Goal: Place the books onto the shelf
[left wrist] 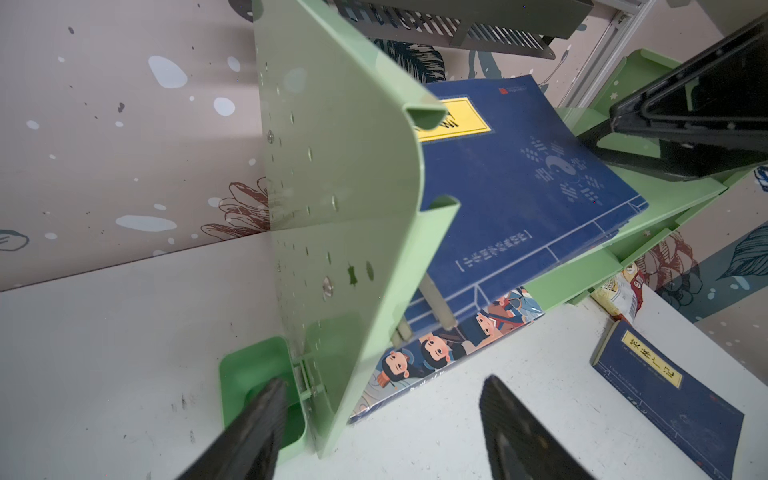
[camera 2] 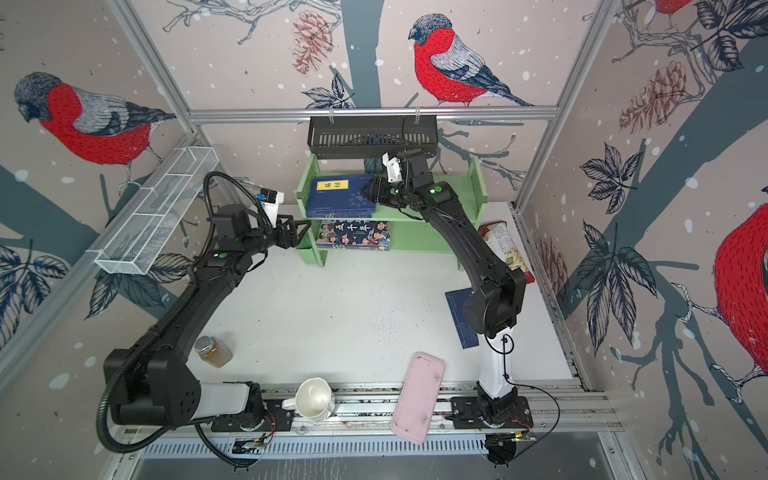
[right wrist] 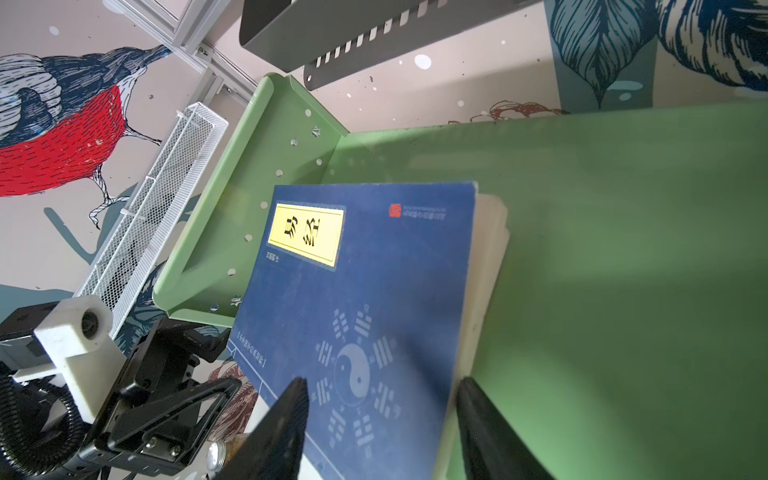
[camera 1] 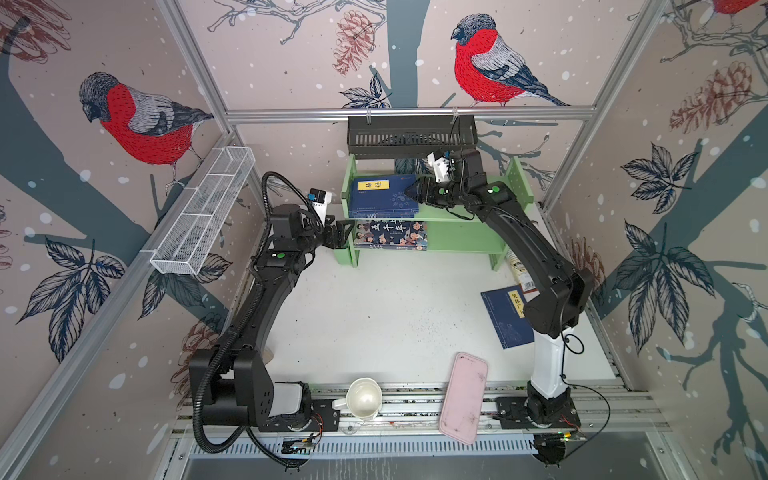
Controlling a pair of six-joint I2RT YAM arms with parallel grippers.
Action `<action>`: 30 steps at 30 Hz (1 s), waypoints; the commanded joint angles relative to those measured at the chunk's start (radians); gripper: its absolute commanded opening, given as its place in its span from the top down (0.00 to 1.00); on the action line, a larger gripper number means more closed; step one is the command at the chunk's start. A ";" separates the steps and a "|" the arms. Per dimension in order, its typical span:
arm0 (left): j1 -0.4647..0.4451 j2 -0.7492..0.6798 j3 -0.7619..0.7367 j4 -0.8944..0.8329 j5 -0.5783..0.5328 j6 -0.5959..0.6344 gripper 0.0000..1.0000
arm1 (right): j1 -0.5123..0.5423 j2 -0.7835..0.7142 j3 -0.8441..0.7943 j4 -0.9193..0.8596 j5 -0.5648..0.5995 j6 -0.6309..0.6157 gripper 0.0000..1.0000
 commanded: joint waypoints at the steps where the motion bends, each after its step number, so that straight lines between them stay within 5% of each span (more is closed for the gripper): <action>1: -0.002 0.010 0.015 0.069 0.004 -0.009 0.26 | 0.005 0.004 0.015 0.012 -0.014 -0.002 0.42; 30: -0.002 0.036 0.010 0.142 -0.034 -0.078 0.27 | 0.016 0.008 0.023 0.015 -0.012 0.002 0.42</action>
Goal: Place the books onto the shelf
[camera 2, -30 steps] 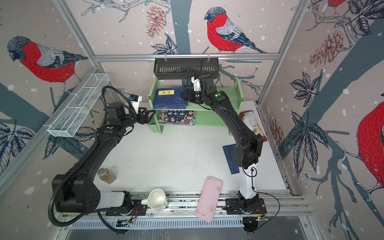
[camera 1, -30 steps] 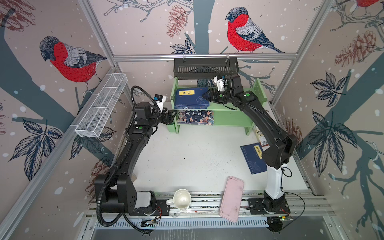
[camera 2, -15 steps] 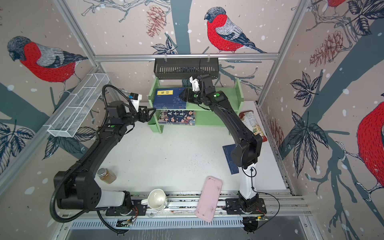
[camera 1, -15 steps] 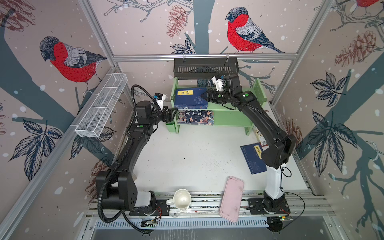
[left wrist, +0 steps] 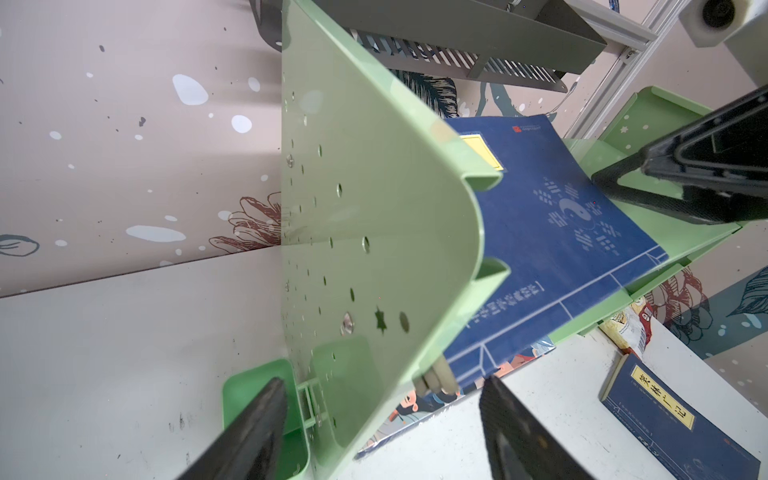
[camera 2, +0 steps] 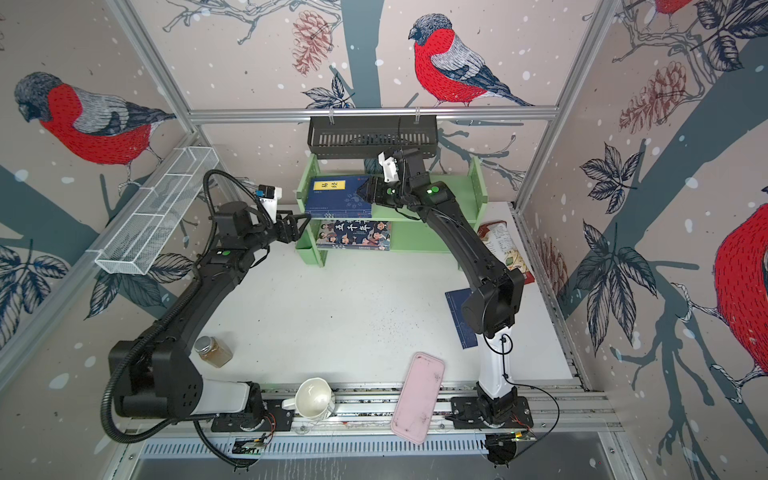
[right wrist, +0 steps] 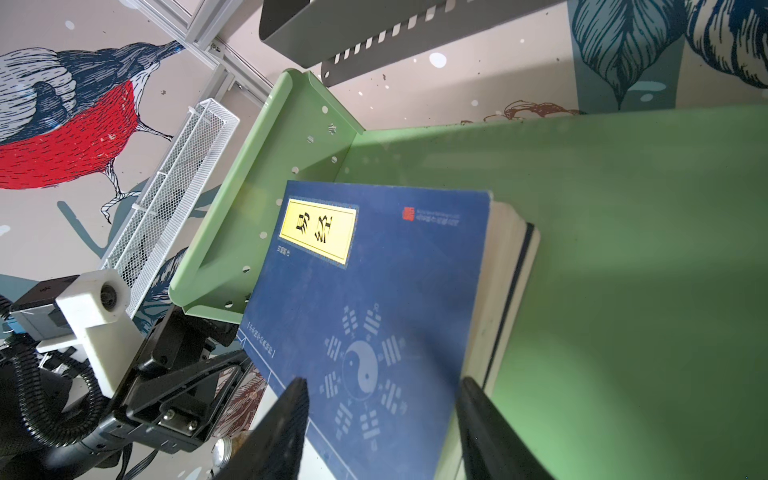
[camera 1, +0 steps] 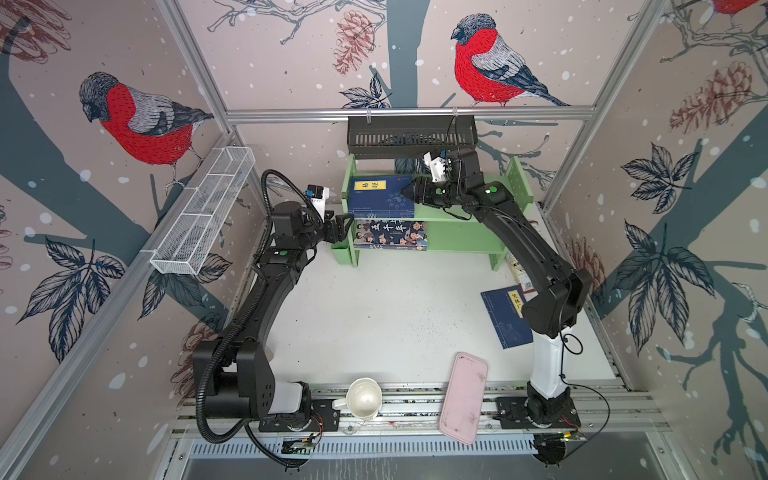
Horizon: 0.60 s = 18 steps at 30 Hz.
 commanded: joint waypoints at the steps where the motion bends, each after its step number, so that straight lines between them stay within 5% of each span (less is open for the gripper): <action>1: -0.001 0.003 0.001 0.059 -0.002 -0.007 0.27 | -0.004 0.003 0.007 0.014 -0.010 -0.001 0.42; 18: -0.001 0.010 0.002 0.063 0.005 -0.019 0.27 | -0.019 -0.003 0.007 0.019 -0.002 -0.001 0.41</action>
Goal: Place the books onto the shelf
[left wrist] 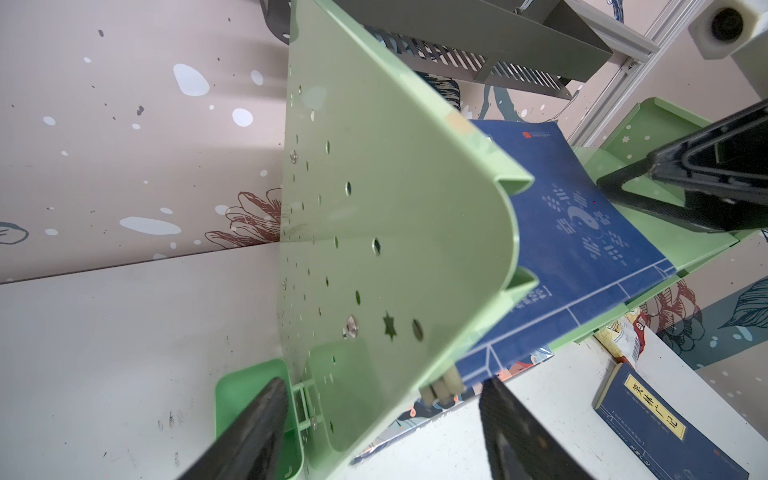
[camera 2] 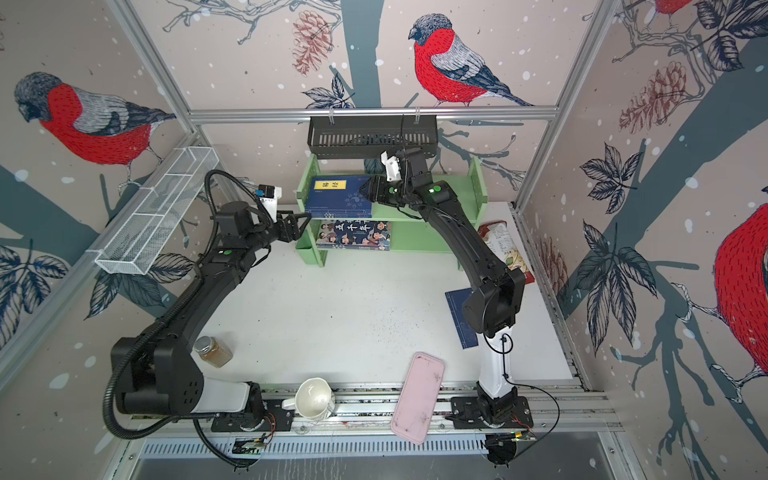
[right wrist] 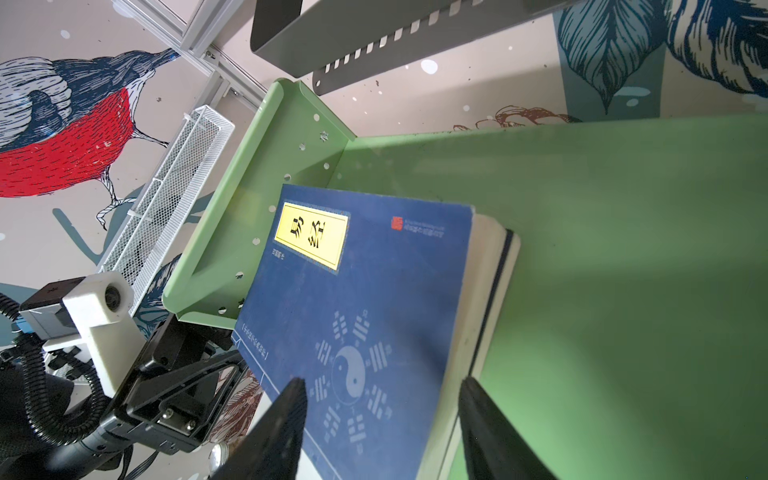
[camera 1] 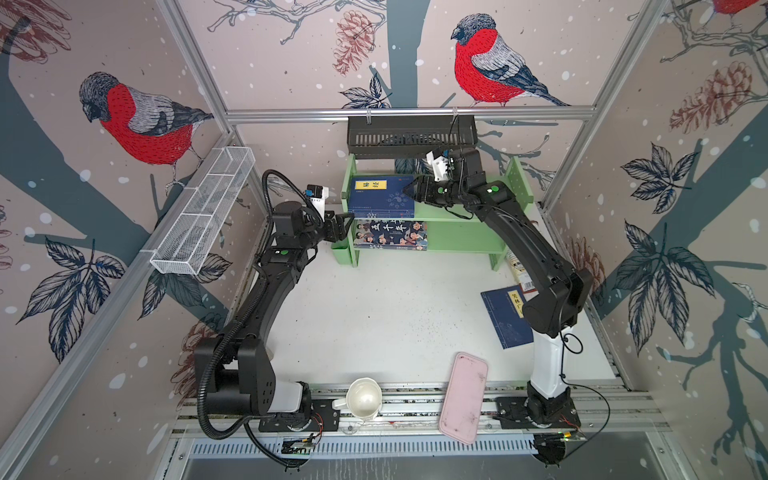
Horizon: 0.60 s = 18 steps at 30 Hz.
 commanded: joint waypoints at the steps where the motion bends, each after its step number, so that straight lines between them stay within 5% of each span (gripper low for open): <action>1: -0.001 -0.004 0.003 0.048 0.006 0.005 0.27 | -0.003 -0.004 0.007 0.019 -0.001 -0.001 0.40; 18: -0.001 -0.099 -0.019 -0.093 0.032 0.051 0.27 | -0.020 -0.171 -0.099 0.034 0.142 -0.036 0.39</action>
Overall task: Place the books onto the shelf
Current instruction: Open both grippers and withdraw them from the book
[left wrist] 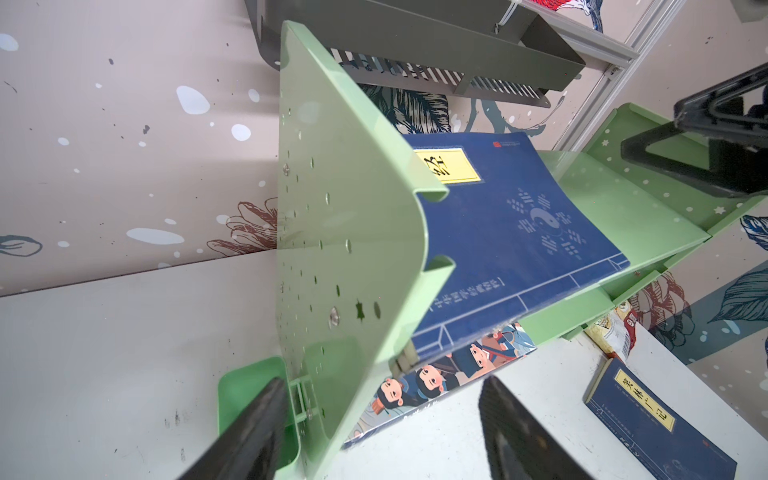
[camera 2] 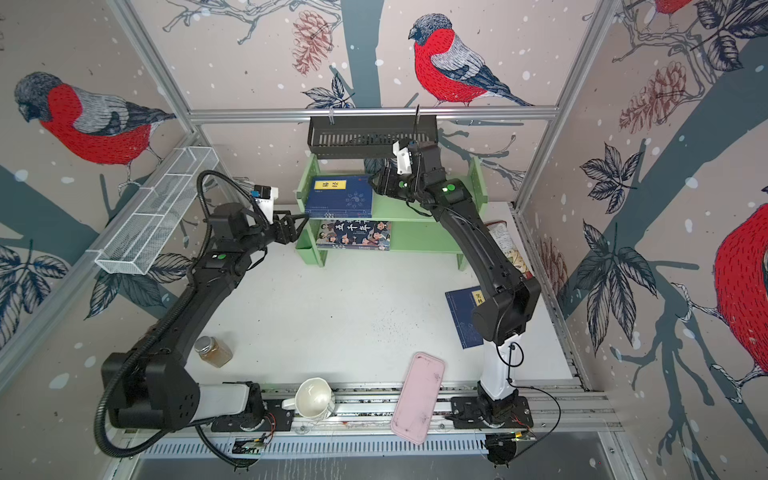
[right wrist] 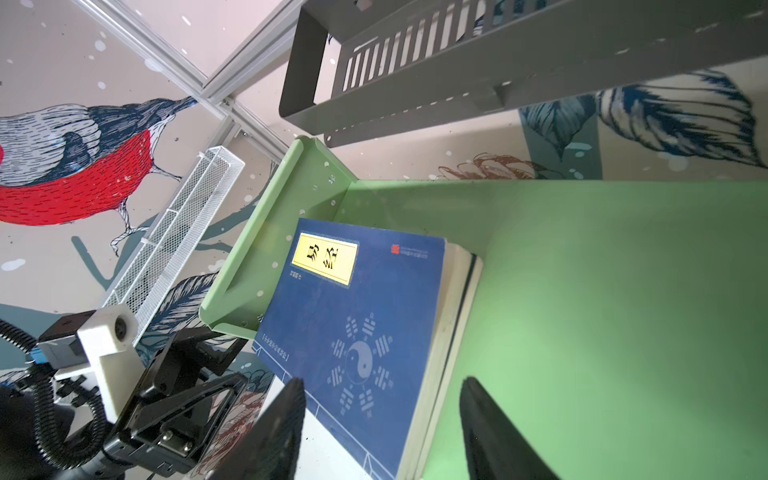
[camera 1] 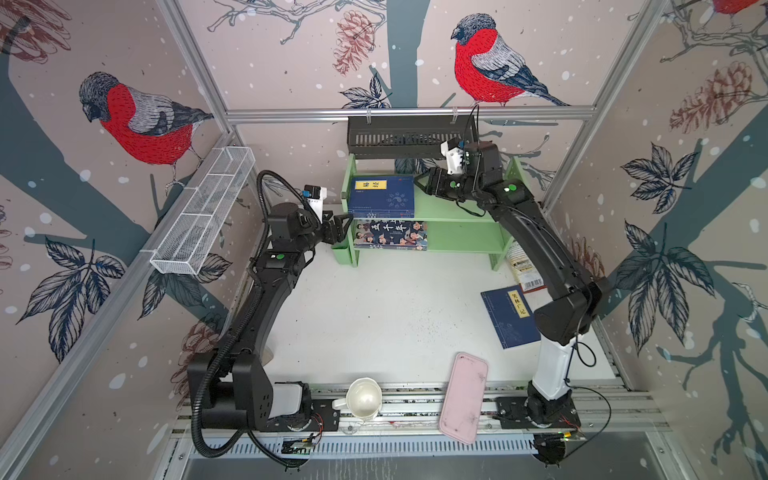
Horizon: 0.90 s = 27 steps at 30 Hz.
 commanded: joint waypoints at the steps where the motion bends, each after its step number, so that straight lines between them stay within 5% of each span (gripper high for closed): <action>1: 0.000 -0.028 -0.005 -0.063 0.031 0.041 0.27 | 0.006 -0.077 -0.081 0.031 0.094 -0.030 0.39; 12: 0.000 -0.063 0.006 -0.300 0.236 0.060 0.28 | 0.044 -0.619 -0.785 0.225 0.433 0.023 0.39; 18: 0.000 -0.068 0.007 -0.361 0.351 0.022 0.28 | 0.045 -0.879 -1.033 0.207 0.620 0.096 0.36; 27: -0.007 -0.080 -0.024 -0.375 0.473 -0.024 0.25 | -0.081 -0.870 -1.231 0.112 0.594 0.221 0.23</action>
